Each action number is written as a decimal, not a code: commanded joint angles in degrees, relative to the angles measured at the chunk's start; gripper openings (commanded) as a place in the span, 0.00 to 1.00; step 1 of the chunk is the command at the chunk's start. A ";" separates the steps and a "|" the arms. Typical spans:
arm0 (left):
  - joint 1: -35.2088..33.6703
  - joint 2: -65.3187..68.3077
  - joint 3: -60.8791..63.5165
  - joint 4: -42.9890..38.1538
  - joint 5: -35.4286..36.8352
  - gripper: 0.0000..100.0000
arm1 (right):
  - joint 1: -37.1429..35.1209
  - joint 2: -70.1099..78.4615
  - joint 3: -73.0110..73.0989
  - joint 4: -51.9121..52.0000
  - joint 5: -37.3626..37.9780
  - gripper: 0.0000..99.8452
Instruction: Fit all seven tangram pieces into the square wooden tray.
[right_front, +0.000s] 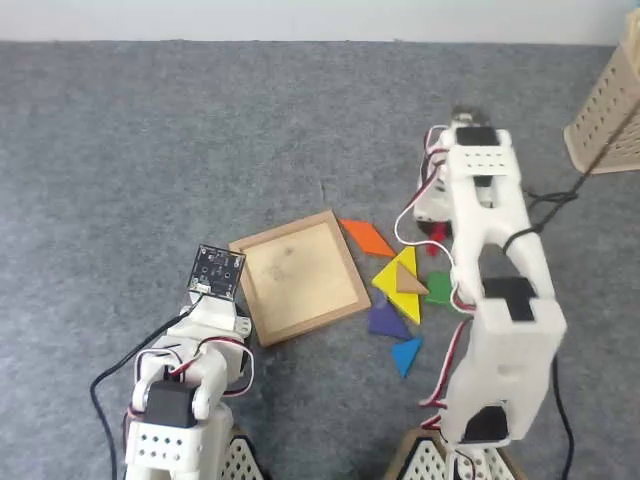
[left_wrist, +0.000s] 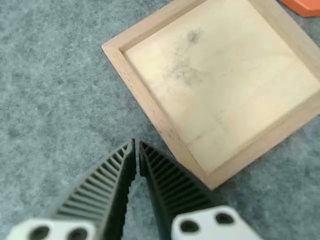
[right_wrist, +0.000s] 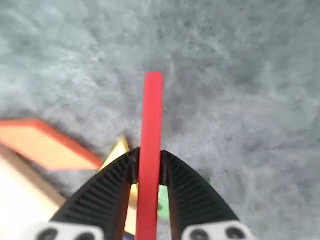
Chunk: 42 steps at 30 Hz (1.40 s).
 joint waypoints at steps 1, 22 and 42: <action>0.00 -1.23 -1.10 0.35 0.35 0.01 | -1.71 -10.86 -0.44 2.24 4.57 0.01; 0.00 -1.23 -1.10 0.35 0.35 0.01 | -34.24 -1.36 -0.44 -6.64 21.19 0.01; 0.00 -1.23 -1.10 0.35 0.35 0.01 | -31.78 -1.71 -0.79 -7.87 22.33 0.25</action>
